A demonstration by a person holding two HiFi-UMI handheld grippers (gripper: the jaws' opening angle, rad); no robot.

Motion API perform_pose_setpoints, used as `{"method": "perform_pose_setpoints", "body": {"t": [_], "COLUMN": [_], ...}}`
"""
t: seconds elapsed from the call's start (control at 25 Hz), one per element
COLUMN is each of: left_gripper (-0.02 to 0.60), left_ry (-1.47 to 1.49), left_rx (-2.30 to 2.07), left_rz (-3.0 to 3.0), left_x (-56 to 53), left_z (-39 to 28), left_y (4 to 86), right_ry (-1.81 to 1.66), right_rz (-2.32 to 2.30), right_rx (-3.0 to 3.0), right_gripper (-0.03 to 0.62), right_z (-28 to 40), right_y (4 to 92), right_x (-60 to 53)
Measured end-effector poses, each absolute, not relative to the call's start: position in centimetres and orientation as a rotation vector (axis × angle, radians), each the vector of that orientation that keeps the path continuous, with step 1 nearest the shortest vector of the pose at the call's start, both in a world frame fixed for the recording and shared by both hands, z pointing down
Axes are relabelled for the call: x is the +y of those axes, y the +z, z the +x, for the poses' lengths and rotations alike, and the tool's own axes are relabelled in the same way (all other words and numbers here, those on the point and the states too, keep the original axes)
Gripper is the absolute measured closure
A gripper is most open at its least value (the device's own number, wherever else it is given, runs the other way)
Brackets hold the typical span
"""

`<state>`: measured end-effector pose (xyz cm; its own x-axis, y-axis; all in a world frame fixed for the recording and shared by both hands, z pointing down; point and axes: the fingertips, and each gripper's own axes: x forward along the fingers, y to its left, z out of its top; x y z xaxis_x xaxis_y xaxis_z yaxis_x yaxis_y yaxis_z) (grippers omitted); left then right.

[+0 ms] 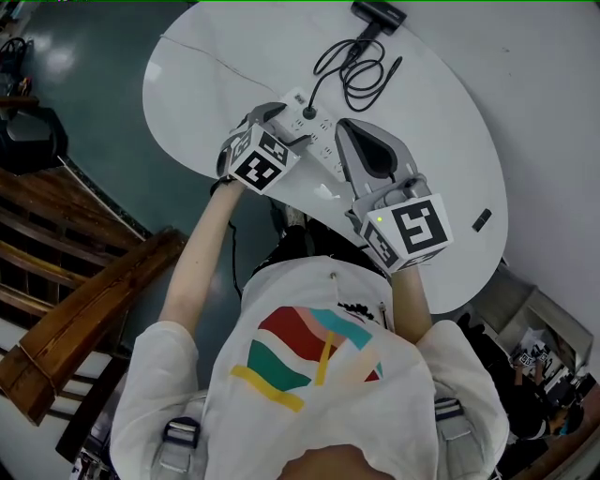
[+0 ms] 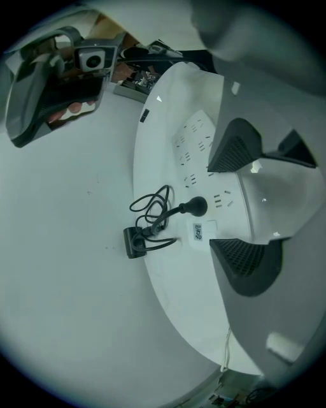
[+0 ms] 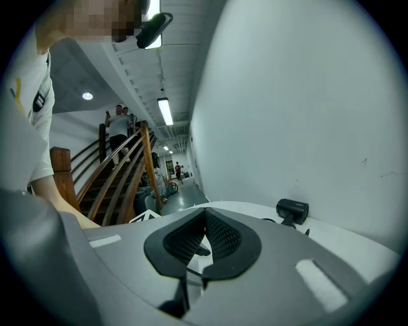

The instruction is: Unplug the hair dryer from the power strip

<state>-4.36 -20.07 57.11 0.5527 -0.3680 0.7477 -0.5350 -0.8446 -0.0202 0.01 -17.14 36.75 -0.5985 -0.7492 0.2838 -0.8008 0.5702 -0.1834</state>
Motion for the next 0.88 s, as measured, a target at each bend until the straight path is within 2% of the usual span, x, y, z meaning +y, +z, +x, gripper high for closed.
{"method": "perform_pose_setpoints", "body": {"t": [0.24,0.48,0.6,0.72,0.88], "left_gripper": [0.268,0.262,0.262,0.262,0.265], "left_ry": [1.058,1.098,1.112,1.138,1.166], "left_rx": [-0.757,-0.747,-0.74,-0.729,-0.719], "left_rz": [2.564,2.531,2.523,2.507,2.488], "left_x": [-20.1,-20.2,-20.1,-20.2,-20.2], "left_z": [-4.5,-4.6,-4.6,-4.7,-4.5], "left_y": [57.3,57.5,57.5,57.5,57.6], "right_ry": [0.46,0.41,0.351,0.371,0.394], "right_rz": [1.28,1.21,1.112,1.028,0.973], "right_rx": [-2.618,-2.54,-2.493,-2.473,-2.393], "right_gripper": [0.58,0.587,0.506,0.462,0.454], "right_z": [-0.3,-0.7,-1.7,-2.7,-3.0], "right_y": [38.2,41.6,44.0,46.9,51.0], "right_x": [-17.7,-19.4,-20.3,-21.3,-22.2]}}
